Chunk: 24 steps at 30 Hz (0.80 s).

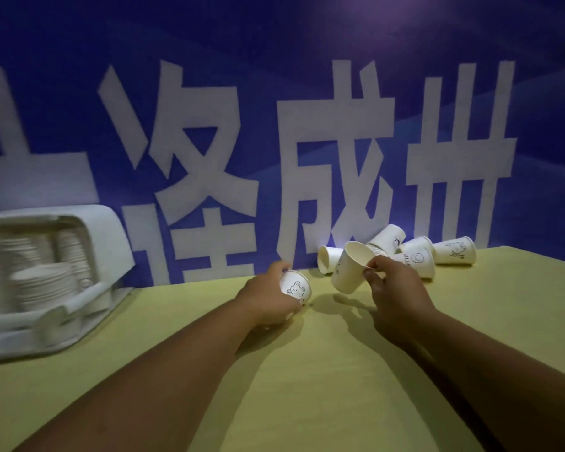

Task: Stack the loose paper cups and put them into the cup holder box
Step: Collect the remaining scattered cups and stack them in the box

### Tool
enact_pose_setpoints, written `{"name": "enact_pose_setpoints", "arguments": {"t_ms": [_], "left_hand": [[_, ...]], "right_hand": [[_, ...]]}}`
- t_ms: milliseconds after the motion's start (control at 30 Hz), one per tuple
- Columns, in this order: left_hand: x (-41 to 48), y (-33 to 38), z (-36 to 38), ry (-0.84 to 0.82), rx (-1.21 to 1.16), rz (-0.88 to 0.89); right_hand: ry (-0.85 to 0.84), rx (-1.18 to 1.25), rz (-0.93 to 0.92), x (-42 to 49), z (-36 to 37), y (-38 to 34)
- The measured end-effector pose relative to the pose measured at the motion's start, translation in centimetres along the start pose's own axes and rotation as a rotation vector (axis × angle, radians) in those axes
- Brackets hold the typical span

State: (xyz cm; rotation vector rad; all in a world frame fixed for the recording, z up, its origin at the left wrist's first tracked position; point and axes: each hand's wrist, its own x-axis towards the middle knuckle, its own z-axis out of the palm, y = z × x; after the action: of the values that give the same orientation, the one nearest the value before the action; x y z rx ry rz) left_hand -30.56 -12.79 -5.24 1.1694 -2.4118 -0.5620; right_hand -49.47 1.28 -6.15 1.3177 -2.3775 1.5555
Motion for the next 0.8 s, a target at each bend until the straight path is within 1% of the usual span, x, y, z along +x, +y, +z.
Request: {"name": "enact_pose_setpoints", "arguments": {"t_ms": [67, 133, 267, 367, 567, 700, 800], "left_hand": [[-1.4, -1.7, -2.2, -0.07, 0.008, -0.02], [-2.6, -3.2, -3.8, -0.07, 0.028, -0.023], [-4.7, -6.5, -6.9, 0.066, -0.067, -0.068], [-6.4, -9.1, -9.1, 0.17, -0.071, -0.049], [-9.6, -14.4, -13.4, 0.52, 0.011, 0.079], [-10.6, -18.2, -15.8, 0.852, 0.077, 0.214], [-10.6, -19.9, -18.4, 1.031, 0.08, 0.183]], "right_hand": [[-0.034, 0.004, -0.032, -0.5, 1.4, -1.9], [-0.041, 0.02, -0.067, -1.0, 2.9, -3.7], [-0.084, 0.036, -0.132, -2.6, 6.4, -7.5], [-0.079, 0.094, -0.177, -3.4, 9.1, -10.1], [-0.106, 0.284, -0.184, -4.8, 14.7, -15.4], [-0.062, 0.374, -0.232, -5.7, 18.5, -19.4], [-0.056, 0.487, -0.235, -6.4, 21.0, -22.9]]}}
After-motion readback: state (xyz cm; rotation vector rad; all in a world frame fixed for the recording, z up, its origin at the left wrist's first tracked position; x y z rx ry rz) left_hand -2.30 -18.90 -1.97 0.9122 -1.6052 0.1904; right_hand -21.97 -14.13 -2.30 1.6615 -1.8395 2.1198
